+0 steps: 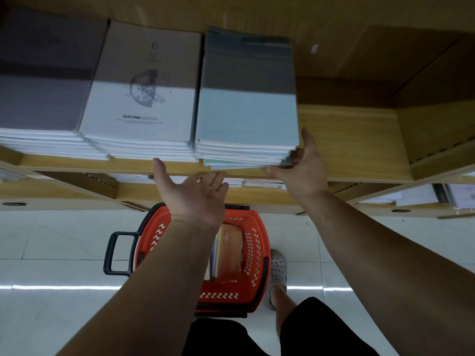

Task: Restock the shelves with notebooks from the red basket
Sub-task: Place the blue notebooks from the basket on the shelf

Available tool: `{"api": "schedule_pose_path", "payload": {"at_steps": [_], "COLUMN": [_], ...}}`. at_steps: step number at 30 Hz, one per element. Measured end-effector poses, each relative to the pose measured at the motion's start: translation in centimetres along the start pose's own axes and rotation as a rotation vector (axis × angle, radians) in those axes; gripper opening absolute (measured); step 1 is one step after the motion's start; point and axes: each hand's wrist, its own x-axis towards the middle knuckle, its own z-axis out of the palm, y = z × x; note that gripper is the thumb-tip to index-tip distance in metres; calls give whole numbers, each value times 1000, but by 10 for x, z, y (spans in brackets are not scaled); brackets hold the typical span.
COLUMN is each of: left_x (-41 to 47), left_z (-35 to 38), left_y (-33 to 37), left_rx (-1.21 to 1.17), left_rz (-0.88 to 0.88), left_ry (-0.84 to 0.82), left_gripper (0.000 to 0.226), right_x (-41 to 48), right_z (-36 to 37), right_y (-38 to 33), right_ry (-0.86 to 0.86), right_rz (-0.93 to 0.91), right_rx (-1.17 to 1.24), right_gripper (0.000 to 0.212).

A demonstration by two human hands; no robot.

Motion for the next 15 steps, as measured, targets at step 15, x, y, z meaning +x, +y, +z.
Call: {"api": "schedule_pose_path", "payload": {"at_steps": [15], "left_x": [17], "left_z": [14], "left_y": [15], "left_rx": [68], "left_rz": [25], "left_ry": [158], "left_gripper": [123], "right_x": [-12], "right_z": [13], "right_y": [17], "right_ry": [80], "right_rz": [36], "right_rx": [110], "right_gripper": [118]}}
